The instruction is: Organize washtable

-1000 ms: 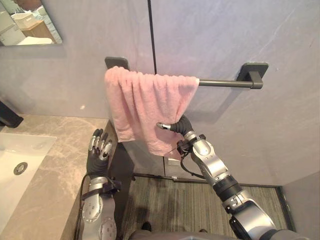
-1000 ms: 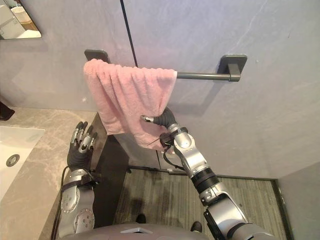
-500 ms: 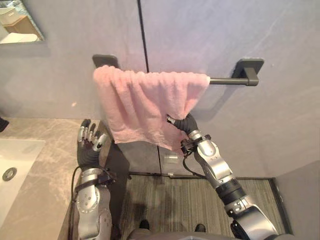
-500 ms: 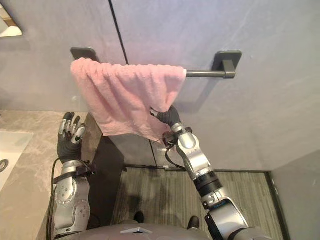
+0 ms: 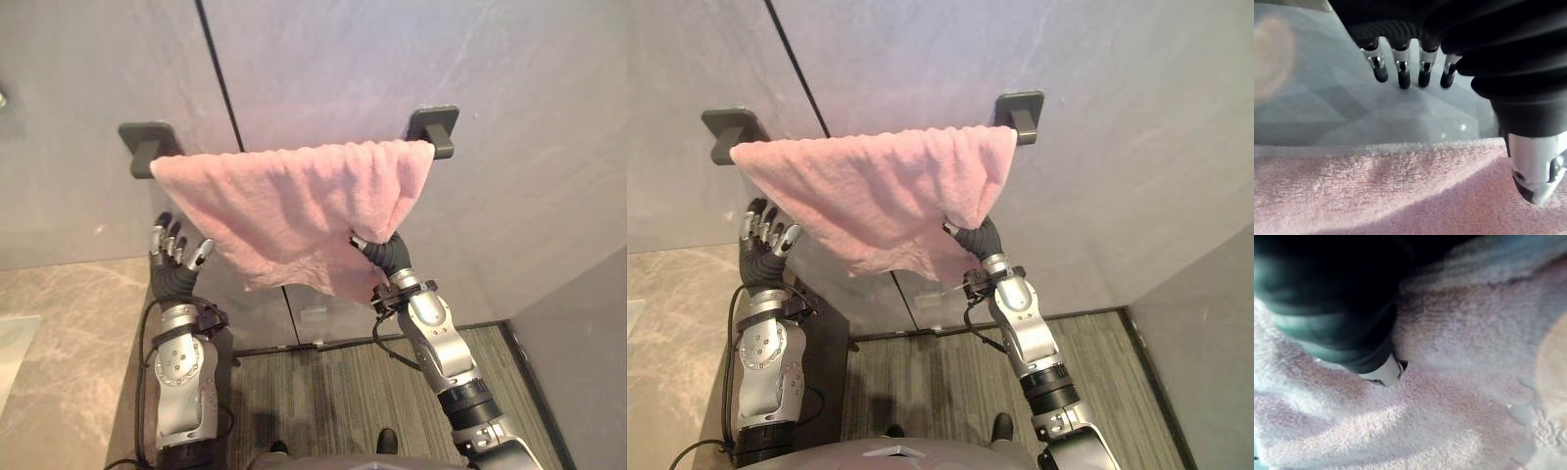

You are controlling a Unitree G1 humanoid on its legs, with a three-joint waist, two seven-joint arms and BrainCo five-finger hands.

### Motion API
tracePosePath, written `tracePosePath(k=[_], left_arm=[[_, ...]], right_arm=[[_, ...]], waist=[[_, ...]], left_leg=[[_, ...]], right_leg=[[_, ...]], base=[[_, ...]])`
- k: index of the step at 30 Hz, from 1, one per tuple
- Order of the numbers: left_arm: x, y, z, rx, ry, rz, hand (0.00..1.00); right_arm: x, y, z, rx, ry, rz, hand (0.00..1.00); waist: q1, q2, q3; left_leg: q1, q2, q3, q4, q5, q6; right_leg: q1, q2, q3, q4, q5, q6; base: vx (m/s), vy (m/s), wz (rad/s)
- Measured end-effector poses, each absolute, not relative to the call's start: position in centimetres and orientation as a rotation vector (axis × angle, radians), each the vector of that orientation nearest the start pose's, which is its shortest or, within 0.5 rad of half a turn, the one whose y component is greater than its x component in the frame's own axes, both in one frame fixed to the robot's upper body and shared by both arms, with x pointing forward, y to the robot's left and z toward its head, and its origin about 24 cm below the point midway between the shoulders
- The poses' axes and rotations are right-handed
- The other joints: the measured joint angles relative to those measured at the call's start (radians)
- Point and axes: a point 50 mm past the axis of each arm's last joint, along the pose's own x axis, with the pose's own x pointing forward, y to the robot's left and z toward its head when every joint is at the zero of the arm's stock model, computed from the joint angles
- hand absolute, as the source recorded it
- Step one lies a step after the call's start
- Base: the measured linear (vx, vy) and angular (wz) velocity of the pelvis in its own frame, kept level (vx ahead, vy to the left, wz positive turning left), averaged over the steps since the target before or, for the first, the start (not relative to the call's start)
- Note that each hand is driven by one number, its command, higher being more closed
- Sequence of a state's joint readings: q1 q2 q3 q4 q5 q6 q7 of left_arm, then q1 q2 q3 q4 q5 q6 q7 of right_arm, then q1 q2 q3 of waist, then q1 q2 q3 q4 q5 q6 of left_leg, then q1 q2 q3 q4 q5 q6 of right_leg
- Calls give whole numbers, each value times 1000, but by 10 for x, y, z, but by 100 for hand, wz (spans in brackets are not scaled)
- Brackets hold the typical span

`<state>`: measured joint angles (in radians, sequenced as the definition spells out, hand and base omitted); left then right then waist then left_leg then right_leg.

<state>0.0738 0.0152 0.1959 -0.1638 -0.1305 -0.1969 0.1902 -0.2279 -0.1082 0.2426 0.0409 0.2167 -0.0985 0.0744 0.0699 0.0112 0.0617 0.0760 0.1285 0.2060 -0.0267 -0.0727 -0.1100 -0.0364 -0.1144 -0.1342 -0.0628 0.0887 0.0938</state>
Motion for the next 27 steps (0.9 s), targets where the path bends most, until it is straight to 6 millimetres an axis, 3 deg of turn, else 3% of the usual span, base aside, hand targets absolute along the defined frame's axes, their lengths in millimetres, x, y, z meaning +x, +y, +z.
tracePosePath(k=[1,2,10,13,18,27], left_arm=[[227,214,80,-100,-297,411,0],[227,214,80,-102,-296,417,100],[238,203,82,-126,-299,388,100],[251,187,89,-75,-313,250,100],[269,158,107,-79,-374,95,100],[270,162,100,-90,-347,135,100]], right_arm=[[283,-90,96,82,-244,387,100],[282,-87,96,83,-242,407,100],[272,-65,103,158,-262,521,100],[269,-62,106,163,-275,546,100],[266,-56,106,196,-266,575,100],[260,-60,94,197,-223,563,100]], waist=[[1,1,0],[0,1,1],[0,2,1],[-4,1,1],[-55,3,-3],[-60,12,-26]], left_leg=[[-1,0,8,5,-4,1],[-2,-1,12,9,-5,1],[-32,-1,24,37,-5,0],[-37,-3,32,36,-5,0],[-32,-2,35,31,-2,-3],[-25,-2,31,18,-1,-3]], right_leg=[[-2,0,9,-2,3,0],[-4,0,13,-3,7,0],[-20,0,26,-27,41,-6],[-30,-2,33,-27,50,-7],[-35,1,39,-27,53,-7],[-30,3,27,-27,53,-7]], base=[[-15,14,-16],[-20,13,-14],[-53,1,-5],[-55,14,-9],[-8,-2,-8],[39,1,2]])
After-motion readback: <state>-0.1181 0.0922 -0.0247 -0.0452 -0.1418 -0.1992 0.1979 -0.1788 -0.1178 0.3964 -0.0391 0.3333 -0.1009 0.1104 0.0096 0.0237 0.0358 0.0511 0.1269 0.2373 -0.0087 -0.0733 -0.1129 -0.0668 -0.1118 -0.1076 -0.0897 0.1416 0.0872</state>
